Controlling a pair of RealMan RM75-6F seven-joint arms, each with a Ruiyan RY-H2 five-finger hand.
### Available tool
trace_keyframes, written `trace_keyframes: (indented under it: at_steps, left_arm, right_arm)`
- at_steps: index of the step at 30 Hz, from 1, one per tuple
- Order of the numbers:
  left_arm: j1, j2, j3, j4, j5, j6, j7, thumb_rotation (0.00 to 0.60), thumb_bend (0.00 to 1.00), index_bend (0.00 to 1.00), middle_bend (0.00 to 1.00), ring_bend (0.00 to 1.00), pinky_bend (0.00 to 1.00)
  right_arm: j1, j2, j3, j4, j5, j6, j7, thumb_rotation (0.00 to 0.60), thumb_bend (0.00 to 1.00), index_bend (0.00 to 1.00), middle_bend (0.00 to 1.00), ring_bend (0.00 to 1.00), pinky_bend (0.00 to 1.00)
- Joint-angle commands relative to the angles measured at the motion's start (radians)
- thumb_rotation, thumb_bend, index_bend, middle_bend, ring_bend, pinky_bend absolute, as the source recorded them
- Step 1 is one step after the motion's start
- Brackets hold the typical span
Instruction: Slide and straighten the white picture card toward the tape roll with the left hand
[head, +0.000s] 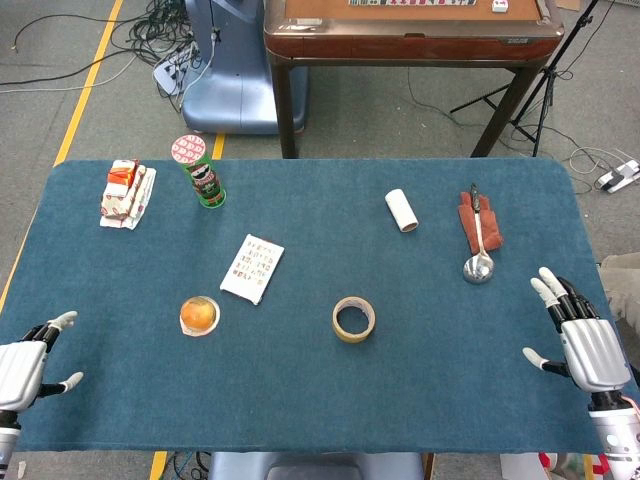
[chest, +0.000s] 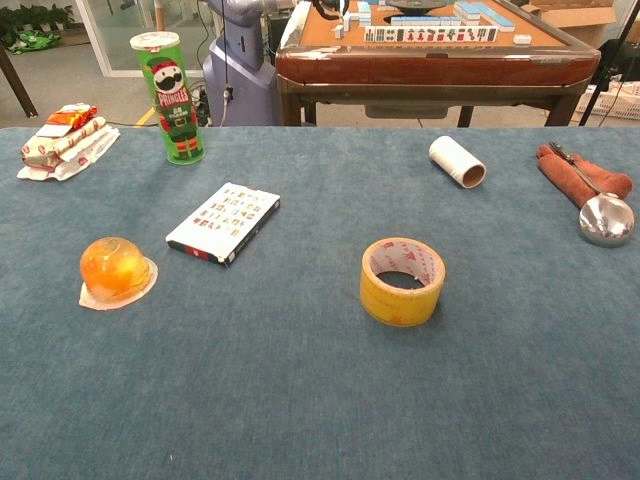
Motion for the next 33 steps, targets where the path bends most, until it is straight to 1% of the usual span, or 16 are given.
trace_keyframes:
  at_steps: [1, 3, 6, 10, 14, 16, 19, 20, 22, 25, 26, 28, 30, 31, 33]
  left_arm:
    - [-0.001, -0.005, -0.001, 0.002, -0.001, 0.001, 0.004, 0.6, 0.15, 0.2, 0.28, 0.29, 0.57]
    - [-0.002, -0.004, 0.0, -0.001, 0.0, -0.003, -0.006, 0.6, 0.19, 0.21, 0.29, 0.3, 0.58]
    - [-0.011, 0.007, -0.007, -0.01, -0.003, -0.013, -0.027, 0.6, 0.22, 0.21, 0.29, 0.3, 0.59]
    - [-0.029, 0.006, -0.038, -0.026, -0.011, -0.011, -0.074, 0.6, 0.23, 0.21, 0.3, 0.32, 0.6]
    - [-0.074, 0.007, -0.068, -0.029, -0.011, -0.046, -0.082, 0.6, 0.23, 0.22, 0.32, 0.33, 0.62]
    - [-0.102, 0.005, -0.087, -0.033, -0.01, -0.066, -0.09, 0.6, 0.23, 0.23, 0.34, 0.36, 0.64]
    - [-0.152, -0.012, -0.128, -0.024, -0.013, -0.088, -0.103, 0.6, 0.26, 0.3, 0.46, 0.55, 0.81]
    - [-0.169, -0.015, -0.139, -0.021, -0.019, -0.106, -0.105, 0.6, 0.29, 0.31, 0.52, 0.62, 0.89]
    - [-0.219, -0.01, -0.16, -0.028, -0.048, -0.175, -0.093, 0.6, 0.32, 0.31, 0.57, 0.67, 0.94]
    - [-0.295, 0.008, -0.186, -0.045, -0.111, -0.302, -0.081, 0.6, 0.35, 0.29, 0.64, 0.72, 0.98]
    - [-0.317, 0.014, -0.193, -0.048, -0.134, -0.339, -0.075, 0.6, 0.35, 0.28, 0.68, 0.75, 0.98]
    - [-0.373, 0.016, -0.208, -0.04, -0.181, -0.42, -0.045, 0.6, 0.35, 0.26, 0.81, 0.81, 1.0]
    - [-0.405, 0.008, -0.216, -0.033, -0.21, -0.454, -0.019, 0.6, 0.36, 0.26, 0.95, 0.89, 1.0]
    - [-0.426, -0.003, -0.22, -0.026, -0.225, -0.473, -0.004, 0.6, 0.37, 0.26, 0.98, 0.91, 1.0]
    - [-0.463, -0.023, -0.226, -0.01, -0.254, -0.505, 0.021, 0.6, 0.4, 0.26, 1.0, 0.95, 1.0]
  right_arm:
    - [0.003, -0.001, -0.002, 0.0, -0.004, -0.004, -0.003, 0.6, 0.02, 0.02, 0.04, 0.0, 0.19]
    - [0.002, -0.002, -0.003, -0.002, -0.004, -0.001, -0.006, 0.6, 0.03, 0.02, 0.04, 0.0, 0.19]
    - [-0.004, 0.001, -0.005, -0.01, -0.007, 0.009, -0.006, 0.6, 0.06, 0.02, 0.05, 0.0, 0.19]
    - [-0.01, 0.006, -0.001, -0.015, -0.015, 0.031, 0.006, 0.6, 0.09, 0.02, 0.07, 0.0, 0.19]
    - [-0.02, 0.011, -0.001, -0.015, -0.003, 0.038, 0.003, 0.6, 0.1, 0.02, 0.07, 0.0, 0.19]
    - [-0.021, 0.014, 0.001, -0.02, -0.002, 0.042, 0.001, 0.6, 0.11, 0.02, 0.08, 0.0, 0.19]
    - [-0.023, 0.016, 0.004, -0.023, -0.005, 0.051, -0.003, 0.6, 0.12, 0.02, 0.09, 0.0, 0.19]
    - [-0.024, 0.016, 0.004, -0.024, -0.006, 0.053, -0.003, 0.6, 0.12, 0.02, 0.09, 0.0, 0.19]
    - [-0.025, 0.017, 0.004, -0.026, -0.005, 0.054, -0.002, 0.6, 0.12, 0.03, 0.1, 0.0, 0.19]
    - [-0.022, 0.018, 0.008, -0.026, 0.0, 0.048, -0.002, 0.6, 0.12, 0.05, 0.1, 0.0, 0.19]
    - [-0.02, 0.017, 0.008, -0.026, 0.001, 0.045, -0.001, 0.6, 0.12, 0.05, 0.1, 0.0, 0.19]
    - [-0.016, 0.018, 0.009, -0.025, 0.002, 0.037, 0.001, 0.6, 0.12, 0.05, 0.1, 0.0, 0.19]
    - [-0.014, 0.019, 0.009, -0.026, 0.003, 0.033, 0.004, 0.6, 0.12, 0.05, 0.1, 0.0, 0.19]
    - [-0.013, 0.02, 0.01, -0.026, 0.005, 0.031, 0.006, 0.6, 0.12, 0.06, 0.1, 0.0, 0.19]
    - [-0.013, 0.023, 0.013, -0.027, 0.007, 0.032, 0.011, 0.6, 0.12, 0.06, 0.11, 0.0, 0.19]
